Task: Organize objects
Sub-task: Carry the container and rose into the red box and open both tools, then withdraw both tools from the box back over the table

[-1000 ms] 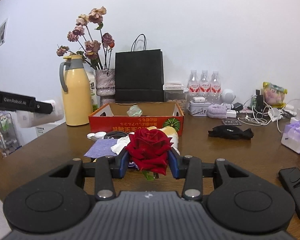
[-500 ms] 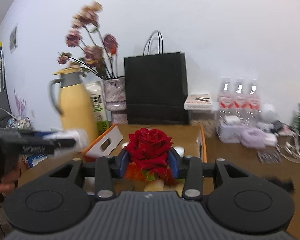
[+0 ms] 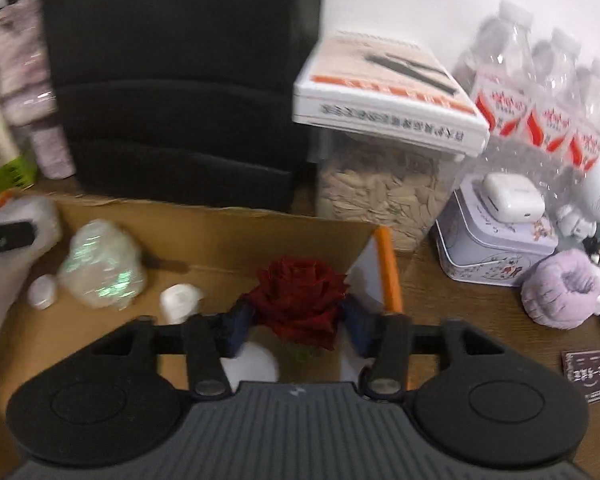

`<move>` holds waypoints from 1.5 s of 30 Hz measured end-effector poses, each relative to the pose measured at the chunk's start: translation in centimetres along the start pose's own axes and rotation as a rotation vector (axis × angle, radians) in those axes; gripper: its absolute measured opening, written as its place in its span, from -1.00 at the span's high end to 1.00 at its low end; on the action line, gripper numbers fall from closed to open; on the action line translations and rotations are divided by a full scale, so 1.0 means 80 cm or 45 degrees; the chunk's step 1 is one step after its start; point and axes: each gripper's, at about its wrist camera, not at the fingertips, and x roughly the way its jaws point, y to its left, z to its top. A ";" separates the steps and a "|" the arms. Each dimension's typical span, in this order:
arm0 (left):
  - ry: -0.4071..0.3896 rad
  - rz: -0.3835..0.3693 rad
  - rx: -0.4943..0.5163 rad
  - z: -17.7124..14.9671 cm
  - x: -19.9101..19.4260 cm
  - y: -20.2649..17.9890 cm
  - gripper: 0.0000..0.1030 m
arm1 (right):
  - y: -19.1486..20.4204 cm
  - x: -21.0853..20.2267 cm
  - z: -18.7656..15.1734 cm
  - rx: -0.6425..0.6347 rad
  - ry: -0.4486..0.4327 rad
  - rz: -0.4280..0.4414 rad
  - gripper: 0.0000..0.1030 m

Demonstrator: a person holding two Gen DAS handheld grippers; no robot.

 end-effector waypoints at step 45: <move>-0.612 -0.369 0.274 -0.345 -0.576 -0.030 -1.00 | 0.087 -0.539 -0.460 0.039 -0.934 -0.013 -1.00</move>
